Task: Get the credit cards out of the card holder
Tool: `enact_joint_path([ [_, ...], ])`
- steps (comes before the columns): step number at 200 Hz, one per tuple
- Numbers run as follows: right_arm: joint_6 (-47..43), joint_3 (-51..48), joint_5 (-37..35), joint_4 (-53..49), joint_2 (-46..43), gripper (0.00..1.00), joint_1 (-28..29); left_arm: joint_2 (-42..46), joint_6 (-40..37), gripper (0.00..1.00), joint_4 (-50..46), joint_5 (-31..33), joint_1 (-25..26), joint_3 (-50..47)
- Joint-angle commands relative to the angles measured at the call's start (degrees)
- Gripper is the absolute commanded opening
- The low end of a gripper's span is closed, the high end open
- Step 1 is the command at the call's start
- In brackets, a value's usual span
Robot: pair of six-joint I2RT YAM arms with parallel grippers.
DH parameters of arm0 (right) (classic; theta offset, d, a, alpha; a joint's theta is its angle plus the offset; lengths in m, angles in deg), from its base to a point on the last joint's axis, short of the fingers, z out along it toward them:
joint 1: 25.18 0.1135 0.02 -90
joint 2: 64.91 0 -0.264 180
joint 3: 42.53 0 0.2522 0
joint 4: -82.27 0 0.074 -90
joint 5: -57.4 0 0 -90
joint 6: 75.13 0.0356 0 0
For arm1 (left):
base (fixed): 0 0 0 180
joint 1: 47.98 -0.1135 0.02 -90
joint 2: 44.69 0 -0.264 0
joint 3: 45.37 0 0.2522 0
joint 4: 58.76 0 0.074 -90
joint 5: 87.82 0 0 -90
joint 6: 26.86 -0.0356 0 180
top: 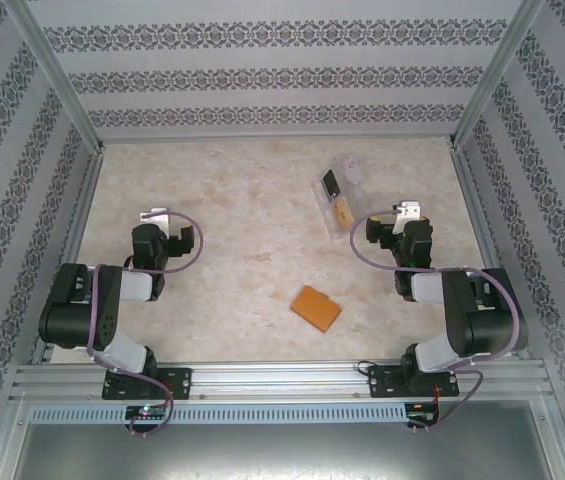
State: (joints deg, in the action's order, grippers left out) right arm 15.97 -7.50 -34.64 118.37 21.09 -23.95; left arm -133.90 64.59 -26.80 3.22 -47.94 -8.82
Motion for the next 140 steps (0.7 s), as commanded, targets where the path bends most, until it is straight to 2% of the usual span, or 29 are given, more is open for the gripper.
enact_joint_path([
  [1, 0.1, 1.0, 0.7, 0.6, 0.3, 0.98, -0.3, -0.2, -1.0, 0.99, 1.8, -0.7, 0.1, 0.9],
  [140, 0.3, 1.0, 1.3, 0.6, 0.2, 0.98, -0.5, -0.2, -1.0, 0.99, 1.8, -0.9, 0.1, 1.0],
])
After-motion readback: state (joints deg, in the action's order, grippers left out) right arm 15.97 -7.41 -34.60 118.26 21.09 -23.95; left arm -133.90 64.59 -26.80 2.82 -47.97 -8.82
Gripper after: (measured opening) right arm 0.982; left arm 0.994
